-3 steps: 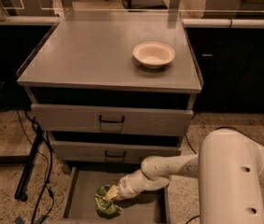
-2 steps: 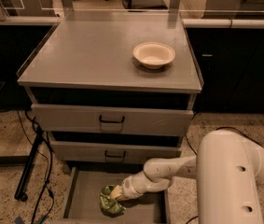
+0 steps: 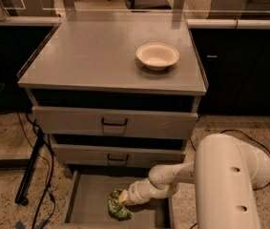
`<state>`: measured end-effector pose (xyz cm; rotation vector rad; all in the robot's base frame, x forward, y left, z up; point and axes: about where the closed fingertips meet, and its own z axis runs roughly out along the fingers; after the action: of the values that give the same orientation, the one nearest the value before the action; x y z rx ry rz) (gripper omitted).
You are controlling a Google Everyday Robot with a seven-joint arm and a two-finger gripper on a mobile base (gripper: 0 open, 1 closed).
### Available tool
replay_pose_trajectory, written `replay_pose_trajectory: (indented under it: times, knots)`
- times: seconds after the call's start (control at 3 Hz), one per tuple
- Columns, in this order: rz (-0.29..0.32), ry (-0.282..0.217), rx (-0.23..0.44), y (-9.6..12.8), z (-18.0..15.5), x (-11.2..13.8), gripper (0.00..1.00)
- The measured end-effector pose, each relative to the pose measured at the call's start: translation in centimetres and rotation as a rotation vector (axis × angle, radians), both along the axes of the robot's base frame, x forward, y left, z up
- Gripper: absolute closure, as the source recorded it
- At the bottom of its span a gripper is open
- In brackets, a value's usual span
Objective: Place green jalapeno chip bag into bottom drawer
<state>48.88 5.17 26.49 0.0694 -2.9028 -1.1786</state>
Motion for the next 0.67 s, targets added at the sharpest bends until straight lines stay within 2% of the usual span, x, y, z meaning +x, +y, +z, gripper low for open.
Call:
replay_pose_trajectory:
  times: [0.67]
  knots:
    - [-0.101, 0.091, -0.077, -1.0, -5.8, 1.3, 1.0]
